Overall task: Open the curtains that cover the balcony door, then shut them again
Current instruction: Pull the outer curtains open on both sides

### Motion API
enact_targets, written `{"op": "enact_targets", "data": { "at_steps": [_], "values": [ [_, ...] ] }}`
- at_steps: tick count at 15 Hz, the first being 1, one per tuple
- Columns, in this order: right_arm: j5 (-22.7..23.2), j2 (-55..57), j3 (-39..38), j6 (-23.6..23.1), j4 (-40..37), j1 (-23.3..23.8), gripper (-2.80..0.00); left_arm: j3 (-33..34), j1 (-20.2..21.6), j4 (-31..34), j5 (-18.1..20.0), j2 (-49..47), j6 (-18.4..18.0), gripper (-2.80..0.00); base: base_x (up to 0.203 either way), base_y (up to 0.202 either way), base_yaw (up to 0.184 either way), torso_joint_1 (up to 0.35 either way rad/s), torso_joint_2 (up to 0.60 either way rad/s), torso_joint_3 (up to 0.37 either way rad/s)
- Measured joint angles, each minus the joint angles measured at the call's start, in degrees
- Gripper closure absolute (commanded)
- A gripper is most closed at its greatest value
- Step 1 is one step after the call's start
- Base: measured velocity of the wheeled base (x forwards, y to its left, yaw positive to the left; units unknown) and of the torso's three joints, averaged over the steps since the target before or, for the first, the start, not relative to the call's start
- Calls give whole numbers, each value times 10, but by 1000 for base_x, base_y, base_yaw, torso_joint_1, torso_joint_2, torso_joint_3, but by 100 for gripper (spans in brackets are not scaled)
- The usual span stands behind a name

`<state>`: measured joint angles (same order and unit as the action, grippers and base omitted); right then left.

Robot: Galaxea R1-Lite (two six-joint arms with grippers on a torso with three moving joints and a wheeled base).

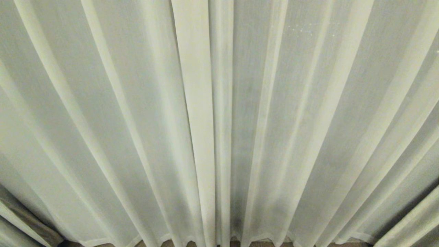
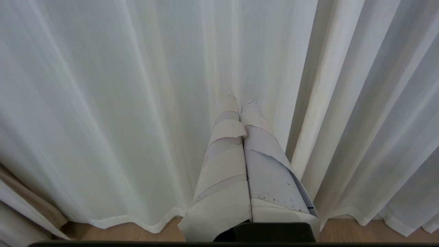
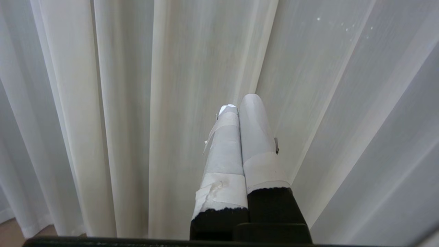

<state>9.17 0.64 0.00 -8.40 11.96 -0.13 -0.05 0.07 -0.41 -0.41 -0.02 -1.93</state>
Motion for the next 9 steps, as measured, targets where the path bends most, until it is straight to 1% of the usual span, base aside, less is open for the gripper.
{"op": "enact_targets", "data": {
  "at_steps": [9],
  "values": [
    [0, -6, 0, 0, 0, 0, 0, 0, 0, 0, 0, 0, 0, 0, 0, 0, 0, 0, 0, 0]
  ]
}}
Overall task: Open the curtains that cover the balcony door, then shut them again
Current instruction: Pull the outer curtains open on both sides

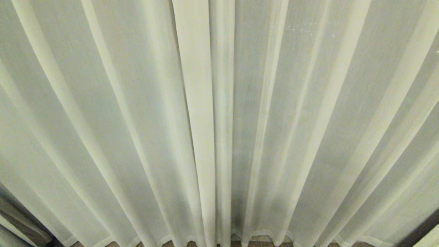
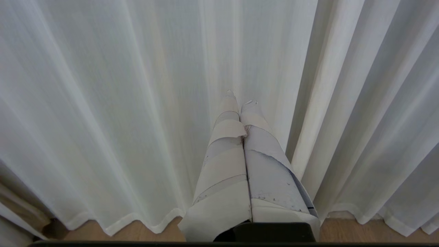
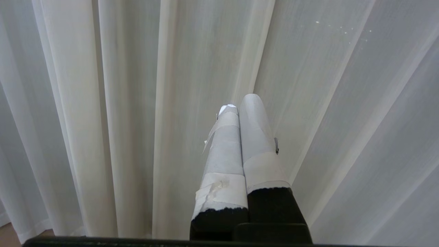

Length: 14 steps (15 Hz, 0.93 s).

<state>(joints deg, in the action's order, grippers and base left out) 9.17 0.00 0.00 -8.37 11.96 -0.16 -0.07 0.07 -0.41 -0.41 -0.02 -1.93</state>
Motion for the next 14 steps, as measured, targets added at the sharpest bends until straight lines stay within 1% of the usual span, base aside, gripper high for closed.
{"op": "enact_targets", "data": {
  "at_steps": [8, 10, 12, 14],
  "values": [
    [0, 0, 0, 2, -3, 0, 0, 0, 0, 0, 0, 0, 0, 0, 0, 0, 0, 0, 0, 0],
    [-15, 0, 0, 21, -4, 0, 0, 0, 0, 0, 0, 0, 0, 0, 0, 0, 0, 0, 0, 0],
    [-26, -1, 0, 27, -9, 0, 0, 0, 0, 0, 0, 0, 0, 0, 0, 0, 0, 0, 0, 0],
    [-53, -1, 0, 33, -24, 0, 0, 0, 0, 0, 0, 0, 0, 0, 0, 0, 0, 0, 0, 0]
  ]
}}
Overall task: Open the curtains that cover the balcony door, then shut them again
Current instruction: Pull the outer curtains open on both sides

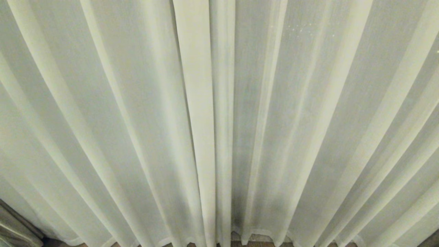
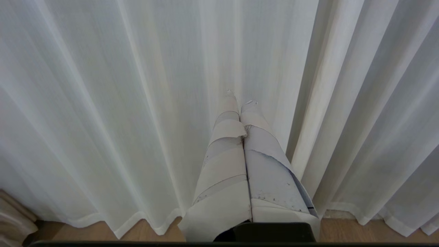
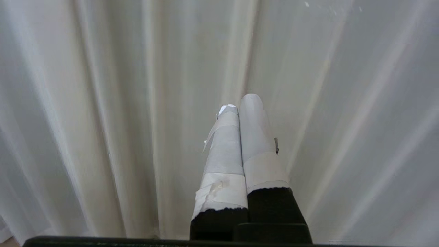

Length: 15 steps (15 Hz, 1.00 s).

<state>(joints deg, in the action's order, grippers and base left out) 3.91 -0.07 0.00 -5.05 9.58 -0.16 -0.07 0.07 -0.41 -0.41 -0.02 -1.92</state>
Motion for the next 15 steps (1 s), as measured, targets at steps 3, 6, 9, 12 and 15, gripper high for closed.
{"op": "enact_targets", "data": {
  "at_steps": [3, 6, 9, 12, 15],
  "values": [
    [-52, 0, 0, 2, -60, 0, 0, 0, 0, 0, 0, 0, 0, 0, 0, 0, 0, 0, 0, 0],
    [-54, 0, 0, 3, -64, 0, 0, 0, 0, 0, 0, 0, 0, 0, 0, 0, 0, 0, 0, 0],
    [-53, 0, 0, 4, -63, 0, 0, 0, 0, 0, 0, 0, 0, 0, 0, 0, 0, 0, 0, 0],
    [-53, 0, 0, 5, -63, 0, 0, 0, 0, 0, 0, 0, 0, 0, 0, 0, 0, 0, 0, 0],
    [-53, 0, 0, 5, -63, 0, 0, 0, 0, 0, 0, 0, 0, 0, 0, 0, 0, 0, 0, 0]
  ]
}}
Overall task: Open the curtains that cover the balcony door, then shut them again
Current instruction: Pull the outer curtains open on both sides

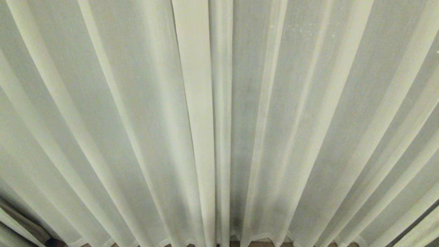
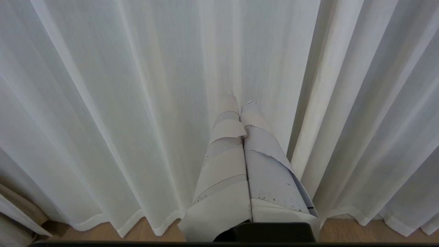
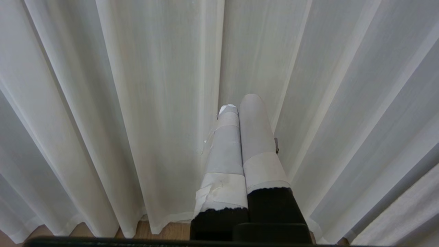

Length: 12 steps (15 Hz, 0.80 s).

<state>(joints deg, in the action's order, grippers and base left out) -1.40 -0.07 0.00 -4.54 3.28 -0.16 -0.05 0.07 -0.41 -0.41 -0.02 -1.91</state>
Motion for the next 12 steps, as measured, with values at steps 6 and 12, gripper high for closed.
{"op": "enact_targets", "data": {
  "at_steps": [6, 12],
  "values": [
    [0, 0, 0, 0, 0, 0, 0, 0, 0, 0, 0, 0, 0, 0, 0, 0, 0, 0, 0, 0],
    [0, 0, 0, 5, 0, 0, 0, 0, 0, 0, 0, 0, 0, 0, 0, 0, 0, 0, 0, 0]
  ]
}}
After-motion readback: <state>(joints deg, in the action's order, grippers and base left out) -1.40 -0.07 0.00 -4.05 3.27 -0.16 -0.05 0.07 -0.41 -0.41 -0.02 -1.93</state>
